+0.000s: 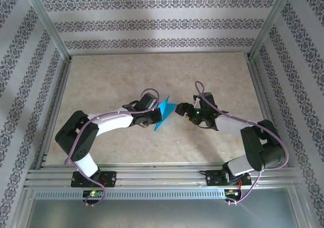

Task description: Fold a paper plane with a square sheet of paper (pick it up from the middle)

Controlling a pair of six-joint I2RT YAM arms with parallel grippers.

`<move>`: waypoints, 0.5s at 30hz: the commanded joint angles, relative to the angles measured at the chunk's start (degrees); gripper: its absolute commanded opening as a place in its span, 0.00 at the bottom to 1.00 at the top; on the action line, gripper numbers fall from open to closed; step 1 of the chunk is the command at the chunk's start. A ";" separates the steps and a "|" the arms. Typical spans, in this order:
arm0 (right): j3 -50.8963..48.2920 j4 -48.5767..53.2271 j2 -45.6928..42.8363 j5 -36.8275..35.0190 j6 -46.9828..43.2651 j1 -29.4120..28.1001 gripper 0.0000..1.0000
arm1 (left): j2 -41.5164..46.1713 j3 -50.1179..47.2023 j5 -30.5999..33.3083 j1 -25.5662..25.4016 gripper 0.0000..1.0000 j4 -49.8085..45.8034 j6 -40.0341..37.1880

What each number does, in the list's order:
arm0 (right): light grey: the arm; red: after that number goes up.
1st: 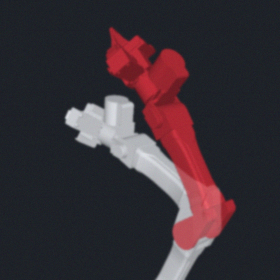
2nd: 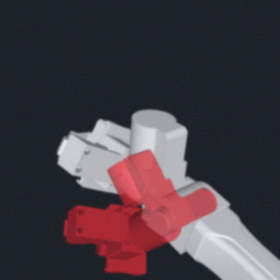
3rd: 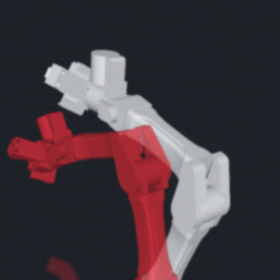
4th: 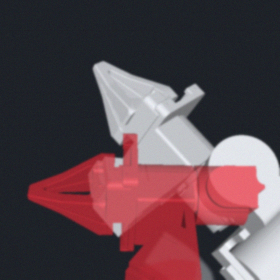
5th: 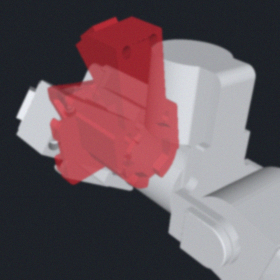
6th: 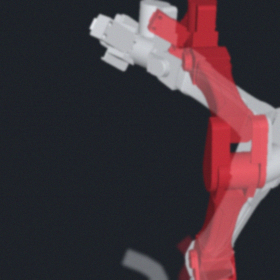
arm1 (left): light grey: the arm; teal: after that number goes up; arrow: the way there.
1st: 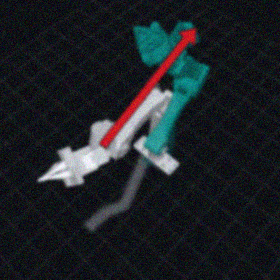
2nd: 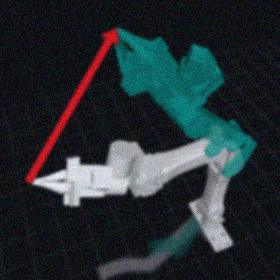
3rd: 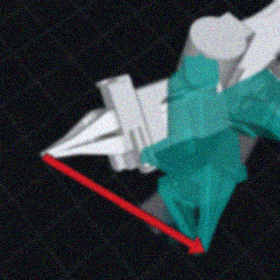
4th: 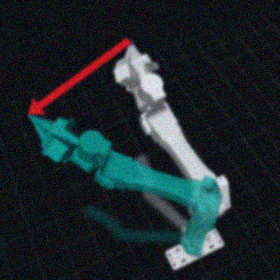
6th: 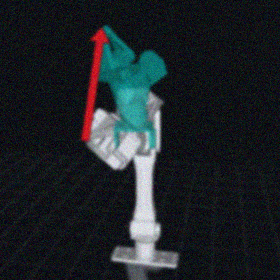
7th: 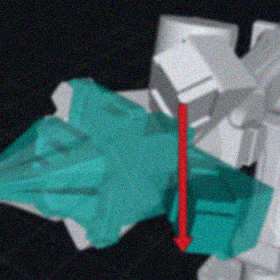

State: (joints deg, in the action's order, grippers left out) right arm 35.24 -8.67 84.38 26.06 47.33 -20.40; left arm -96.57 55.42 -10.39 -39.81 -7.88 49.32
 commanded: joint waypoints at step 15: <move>9.52 1.90 9.00 2.57 -5.76 -2.60 0.79 | -9.73 8.79 -11.49 0.33 0.12 -3.27 -1.00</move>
State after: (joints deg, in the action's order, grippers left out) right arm 42.83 -7.99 91.72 27.77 43.57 -22.13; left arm -105.41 62.67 -19.57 -39.75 -8.60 49.91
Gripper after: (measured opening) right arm 0.794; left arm 0.115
